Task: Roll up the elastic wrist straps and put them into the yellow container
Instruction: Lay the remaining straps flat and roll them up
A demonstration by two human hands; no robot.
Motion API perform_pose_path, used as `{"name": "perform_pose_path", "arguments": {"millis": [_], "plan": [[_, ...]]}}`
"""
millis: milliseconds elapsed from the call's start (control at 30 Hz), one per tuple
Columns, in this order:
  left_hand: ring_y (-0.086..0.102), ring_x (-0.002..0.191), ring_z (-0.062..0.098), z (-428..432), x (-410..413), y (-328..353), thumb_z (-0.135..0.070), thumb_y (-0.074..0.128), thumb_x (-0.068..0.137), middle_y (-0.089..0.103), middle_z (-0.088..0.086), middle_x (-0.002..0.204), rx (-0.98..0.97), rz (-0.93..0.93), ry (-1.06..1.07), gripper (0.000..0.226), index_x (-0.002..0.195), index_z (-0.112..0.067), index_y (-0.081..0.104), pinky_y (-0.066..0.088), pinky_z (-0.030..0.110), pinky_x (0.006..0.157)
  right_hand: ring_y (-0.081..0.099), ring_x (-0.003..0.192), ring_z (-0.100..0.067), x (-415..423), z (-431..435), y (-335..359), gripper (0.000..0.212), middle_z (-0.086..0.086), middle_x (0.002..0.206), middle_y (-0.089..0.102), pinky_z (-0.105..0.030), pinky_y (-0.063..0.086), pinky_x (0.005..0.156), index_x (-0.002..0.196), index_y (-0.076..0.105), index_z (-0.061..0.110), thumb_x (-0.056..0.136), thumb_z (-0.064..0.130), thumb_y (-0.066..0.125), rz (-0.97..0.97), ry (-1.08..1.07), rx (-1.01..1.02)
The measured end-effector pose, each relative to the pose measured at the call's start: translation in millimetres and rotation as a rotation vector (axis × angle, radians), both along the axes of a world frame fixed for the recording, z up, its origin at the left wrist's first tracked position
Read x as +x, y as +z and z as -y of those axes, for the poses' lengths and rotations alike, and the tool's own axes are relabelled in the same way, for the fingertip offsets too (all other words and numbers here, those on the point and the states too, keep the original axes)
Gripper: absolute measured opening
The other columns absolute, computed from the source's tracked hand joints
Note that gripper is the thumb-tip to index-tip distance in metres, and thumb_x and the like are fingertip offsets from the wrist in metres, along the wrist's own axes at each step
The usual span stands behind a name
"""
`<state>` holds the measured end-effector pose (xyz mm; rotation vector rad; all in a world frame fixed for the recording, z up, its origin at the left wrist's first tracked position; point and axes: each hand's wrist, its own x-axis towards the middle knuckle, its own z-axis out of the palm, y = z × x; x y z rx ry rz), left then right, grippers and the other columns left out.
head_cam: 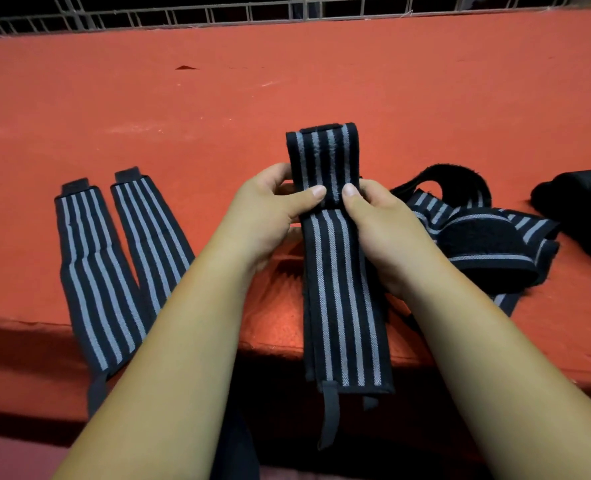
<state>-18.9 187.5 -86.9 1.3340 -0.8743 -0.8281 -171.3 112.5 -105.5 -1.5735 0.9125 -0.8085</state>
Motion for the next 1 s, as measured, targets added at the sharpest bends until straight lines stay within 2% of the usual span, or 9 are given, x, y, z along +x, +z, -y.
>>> {"name": "perform_pose_path", "arguments": {"millis": [133,233,400,500,600,733,867,933,1000], "plan": [[0.079,0.100,0.026,6.5,2.0,-6.3,0.005,0.079,0.089,0.079,0.005,0.110,-0.114,0.216,0.141,0.039,0.118,-0.020,0.077,0.066,0.043,0.087,0.081,0.104,-0.022,4.7,0.2,4.4,0.036,-0.002,0.107,0.084,-0.054,0.059,0.106,0.115,0.078,0.024,0.108,0.053,0.058,0.152,-0.036,0.212],[0.075,0.093,0.010,8.7,1.8,-8.2,0.012,0.077,0.086,0.081,-0.001,0.109,-0.153,0.240,0.165,0.043,0.117,-0.017,0.081,0.063,0.030,0.090,0.081,0.103,-0.025,4.3,-1.3,13.3,0.055,-0.009,0.107,0.084,-0.049,0.059,0.106,0.106,0.081,0.017,0.112,0.059,0.046,0.279,-0.029,0.343],[0.073,0.103,0.017,9.8,3.3,-10.2,0.019,0.066,0.090,0.083,0.003,0.115,-0.122,0.192,0.071,0.052,0.121,-0.018,0.083,0.056,0.032,0.101,0.072,0.124,-0.040,-8.5,1.9,19.0,0.093,-0.026,0.131,0.073,-0.053,0.054,0.112,0.136,0.071,0.000,0.105,0.078,0.032,0.404,0.186,0.503],[0.071,0.123,0.017,10.1,0.4,-9.7,0.019,0.064,0.091,0.077,0.006,0.133,-0.098,0.156,0.021,0.055,0.128,-0.018,0.080,0.053,0.042,0.116,0.075,0.112,-0.036,-11.0,3.9,17.1,0.068,-0.022,0.123,0.076,-0.049,0.059,0.102,0.134,0.073,-0.001,0.107,0.057,0.052,0.429,0.179,0.458],[0.066,0.133,0.012,7.7,-5.9,-2.1,0.014,0.054,0.099,0.070,-0.002,0.146,-0.074,0.016,0.033,0.060,0.150,-0.016,0.063,0.055,0.034,0.111,0.073,0.100,-0.034,-8.6,4.3,15.2,0.043,-0.022,0.114,0.075,-0.050,0.057,0.098,0.131,0.072,-0.004,0.102,0.027,0.062,0.423,0.085,0.380],[0.073,0.115,0.007,4.6,-17.5,4.9,-0.020,0.047,0.117,0.078,0.002,0.126,-0.036,-0.089,-0.030,0.038,0.149,-0.003,0.060,0.058,0.030,0.101,0.064,0.095,-0.033,-6.6,6.0,14.2,0.030,-0.023,0.105,0.068,-0.052,0.053,0.090,0.109,0.073,0.002,0.086,0.022,0.064,0.449,0.054,0.319],[0.054,0.148,0.015,15.7,-17.2,-9.4,-0.092,0.061,0.084,0.059,-0.004,0.159,0.070,0.070,-0.064,0.102,0.160,-0.025,0.051,0.037,0.049,0.126,0.067,0.108,-0.029,-6.6,7.4,13.0,0.042,-0.033,0.125,0.068,-0.048,0.049,0.098,0.126,0.067,0.001,0.089,0.010,0.051,0.387,0.056,0.123],[0.052,0.149,0.012,20.9,-10.5,-22.4,-0.101,0.058,0.074,0.055,-0.012,0.162,0.133,0.103,-0.085,0.109,0.163,-0.039,0.043,0.039,0.050,0.125,0.069,0.125,-0.016,-5.8,6.7,11.1,0.064,-0.011,0.136,0.073,-0.042,0.052,0.109,0.150,0.062,0.019,0.087,0.012,0.051,0.341,0.028,0.094],[0.058,0.143,0.014,10.3,-17.8,-11.9,-0.094,0.057,0.081,0.057,-0.013,0.160,0.154,0.099,-0.114,0.095,0.162,-0.046,0.042,0.049,0.055,0.116,0.065,0.133,-0.007,-5.2,5.9,9.9,0.079,0.012,0.150,0.065,-0.038,0.052,0.114,0.161,0.050,0.033,0.084,0.018,0.053,0.295,-0.012,0.063]]}}
